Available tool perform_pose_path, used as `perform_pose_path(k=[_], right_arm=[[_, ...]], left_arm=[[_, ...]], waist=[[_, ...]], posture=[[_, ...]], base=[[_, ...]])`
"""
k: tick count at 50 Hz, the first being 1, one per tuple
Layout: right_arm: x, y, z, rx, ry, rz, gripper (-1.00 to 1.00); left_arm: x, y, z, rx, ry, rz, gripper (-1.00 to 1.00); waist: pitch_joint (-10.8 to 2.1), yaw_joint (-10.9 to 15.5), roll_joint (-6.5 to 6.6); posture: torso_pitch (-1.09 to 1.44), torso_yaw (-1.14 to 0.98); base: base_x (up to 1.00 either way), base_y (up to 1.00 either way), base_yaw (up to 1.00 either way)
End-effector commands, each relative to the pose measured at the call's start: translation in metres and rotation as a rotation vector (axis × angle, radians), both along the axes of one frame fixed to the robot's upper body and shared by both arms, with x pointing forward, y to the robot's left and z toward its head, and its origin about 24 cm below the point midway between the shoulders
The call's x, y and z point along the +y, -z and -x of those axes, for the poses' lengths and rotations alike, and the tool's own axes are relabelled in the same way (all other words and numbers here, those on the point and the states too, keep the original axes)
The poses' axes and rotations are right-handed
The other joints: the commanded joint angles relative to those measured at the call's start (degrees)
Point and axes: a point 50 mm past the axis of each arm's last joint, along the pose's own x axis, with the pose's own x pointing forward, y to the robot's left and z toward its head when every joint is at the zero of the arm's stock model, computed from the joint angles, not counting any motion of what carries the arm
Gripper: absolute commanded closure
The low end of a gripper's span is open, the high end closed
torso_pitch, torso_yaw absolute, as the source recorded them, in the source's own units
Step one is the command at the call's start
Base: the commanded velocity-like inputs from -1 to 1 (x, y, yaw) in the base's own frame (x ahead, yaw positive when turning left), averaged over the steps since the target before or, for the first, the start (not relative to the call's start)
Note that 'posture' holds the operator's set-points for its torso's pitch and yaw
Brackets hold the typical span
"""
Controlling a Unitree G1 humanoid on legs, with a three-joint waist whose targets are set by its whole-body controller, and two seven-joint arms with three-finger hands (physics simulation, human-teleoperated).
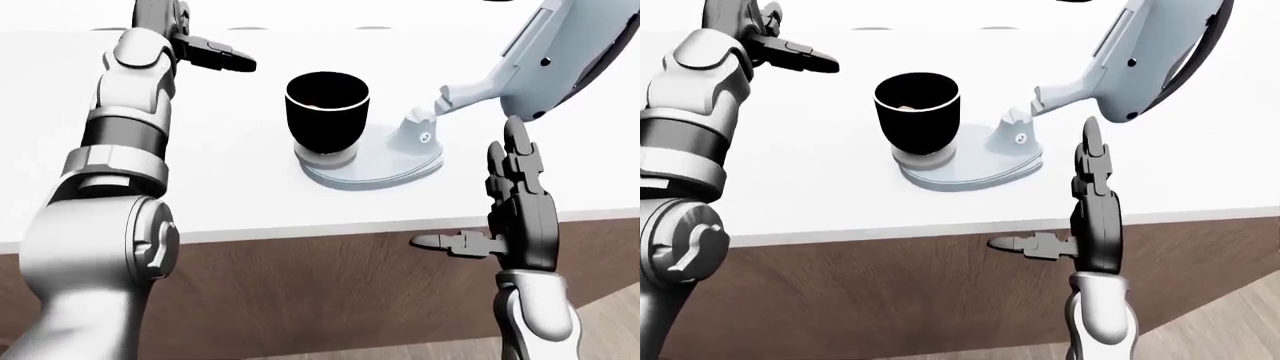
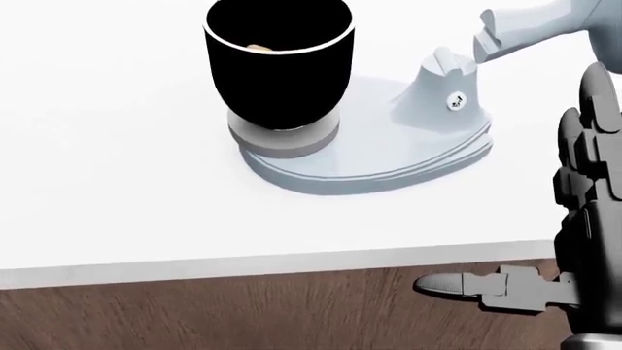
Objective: Place the bread in the stand mixer bowl.
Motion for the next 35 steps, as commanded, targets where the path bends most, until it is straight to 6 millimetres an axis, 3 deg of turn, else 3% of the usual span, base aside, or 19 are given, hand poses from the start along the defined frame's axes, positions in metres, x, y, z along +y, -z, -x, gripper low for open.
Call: perform_pose_path(k=[1, 13, 35], right_arm=[[0.002, -0.013, 0.004, -0.079, -0.005, 0.018, -0.98], [0.002, -0.012, 0.003, -0.075, -0.005, 0.016, -0.98], [0.004, -0.011, 0.001, -0.069, -0.009, 0.016, -0.98]], left_arm=[[0.001, -0.032, 0.008, -0.126, 0.005, -0.018, -1.00], [0.023, -0.026, 0.014, -0.118, -0.030, -0.008, -1.00], [0.039, 0.001, 0.026, -0.104, -0.038, 0.022, -1.00]], waist=[[-1.50, 0.01, 0.15], [-1.48, -0.07, 0.43], [-1.47, -0.04, 0.82]], posture=[[0.00, 0.00], [0.00, 0.00], [0.00, 0.00]], base=[[0.00, 0.00, 0.00], [0.00, 0.00, 0.00], [0.00, 0.00, 0.00]])
